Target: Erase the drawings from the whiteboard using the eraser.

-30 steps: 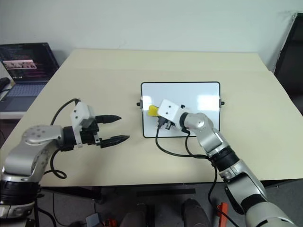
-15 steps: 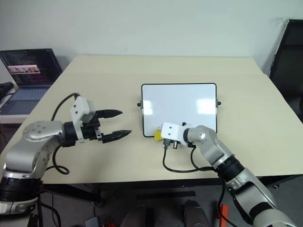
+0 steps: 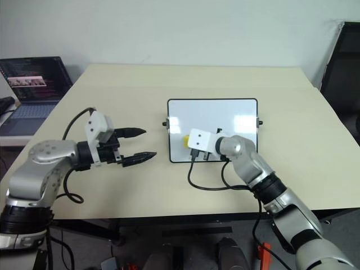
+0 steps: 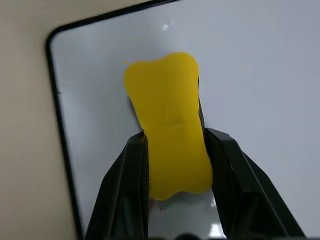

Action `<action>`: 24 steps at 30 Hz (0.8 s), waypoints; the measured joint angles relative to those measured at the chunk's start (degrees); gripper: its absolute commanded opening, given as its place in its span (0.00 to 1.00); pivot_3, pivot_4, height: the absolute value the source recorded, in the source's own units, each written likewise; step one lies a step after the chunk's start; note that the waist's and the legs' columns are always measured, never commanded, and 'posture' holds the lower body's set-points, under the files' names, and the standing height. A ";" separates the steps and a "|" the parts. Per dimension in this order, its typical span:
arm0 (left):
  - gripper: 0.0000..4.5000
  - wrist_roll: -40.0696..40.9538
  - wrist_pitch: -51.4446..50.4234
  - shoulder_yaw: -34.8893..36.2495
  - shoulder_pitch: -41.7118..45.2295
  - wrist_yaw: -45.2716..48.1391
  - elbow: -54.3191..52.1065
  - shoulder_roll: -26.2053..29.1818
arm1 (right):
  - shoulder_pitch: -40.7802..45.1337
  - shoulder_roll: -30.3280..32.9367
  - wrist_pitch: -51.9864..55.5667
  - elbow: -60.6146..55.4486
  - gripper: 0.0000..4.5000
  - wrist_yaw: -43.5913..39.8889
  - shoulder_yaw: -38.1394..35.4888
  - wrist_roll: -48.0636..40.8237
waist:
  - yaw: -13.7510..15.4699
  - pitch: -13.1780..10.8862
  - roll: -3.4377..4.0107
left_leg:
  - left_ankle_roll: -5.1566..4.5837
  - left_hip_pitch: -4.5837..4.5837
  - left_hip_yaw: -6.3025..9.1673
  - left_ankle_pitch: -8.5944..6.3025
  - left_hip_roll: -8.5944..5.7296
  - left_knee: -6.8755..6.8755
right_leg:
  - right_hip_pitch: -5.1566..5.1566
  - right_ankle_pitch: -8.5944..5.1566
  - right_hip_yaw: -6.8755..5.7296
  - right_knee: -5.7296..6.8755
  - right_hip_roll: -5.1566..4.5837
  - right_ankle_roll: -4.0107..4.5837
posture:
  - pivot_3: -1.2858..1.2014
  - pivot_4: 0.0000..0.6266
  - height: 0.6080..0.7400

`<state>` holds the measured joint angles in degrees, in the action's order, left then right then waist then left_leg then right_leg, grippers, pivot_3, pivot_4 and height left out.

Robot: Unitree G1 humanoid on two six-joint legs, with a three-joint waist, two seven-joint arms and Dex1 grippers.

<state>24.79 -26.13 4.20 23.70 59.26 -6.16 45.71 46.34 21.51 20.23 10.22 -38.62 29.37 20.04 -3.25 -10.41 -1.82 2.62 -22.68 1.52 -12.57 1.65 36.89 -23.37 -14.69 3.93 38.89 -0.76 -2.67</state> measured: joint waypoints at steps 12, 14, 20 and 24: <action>1.00 -0.15 0.33 -0.94 2.13 1.12 2.18 -0.11 | -1.60 0.75 -0.03 -2.17 0.29 -1.46 -2.26 -1.33 | 0.10 -0.01 -0.01 | 0.00 -0.11 0.02 0.00 0.00 -0.02 | -0.04 -0.01 -0.02 -0.09 0.00 0.00 | 0.52 0.24 1.00; 1.00 -0.13 0.33 -1.11 2.70 1.47 2.32 -0.15 | -4.06 2.25 0.41 -6.39 0.28 -5.66 -4.79 -6.04 | 0.22 -0.07 -0.01 | 0.01 -0.30 0.03 -0.01 0.00 -0.03 | -0.19 0.05 -0.05 -0.15 -0.01 -0.13 | 0.52 0.24 1.00; 1.00 -0.16 0.58 -1.14 4.44 3.03 2.54 0.74 | -6.86 16.04 7.52 -23.94 0.28 -17.64 -20.71 -21.37 | 0.55 -0.26 0.01 | 0.12 -0.40 0.06 -0.16 -0.01 -0.19 | -0.26 -0.11 -0.13 -0.32 -0.06 -0.24 | 0.52 0.24 1.00; 1.00 -0.89 1.12 -0.63 4.44 4.31 4.01 3.35 | -13.47 29.47 9.16 -25.85 0.28 -23.57 -30.86 -25.84 | 0.97 -0.27 -0.02 | 0.06 -0.35 -0.01 -0.30 -0.01 -0.33 | -0.23 -0.21 -0.12 -0.45 -0.08 -0.10 | 0.52 0.24 1.00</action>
<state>23.90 -25.00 3.57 28.14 63.57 -2.15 49.06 32.86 50.98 29.39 -15.62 -62.20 -1.50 -5.79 -2.28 -10.69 -1.84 2.68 -23.04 1.51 -12.87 1.64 36.56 -23.60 -14.89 3.81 38.44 -0.84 -2.78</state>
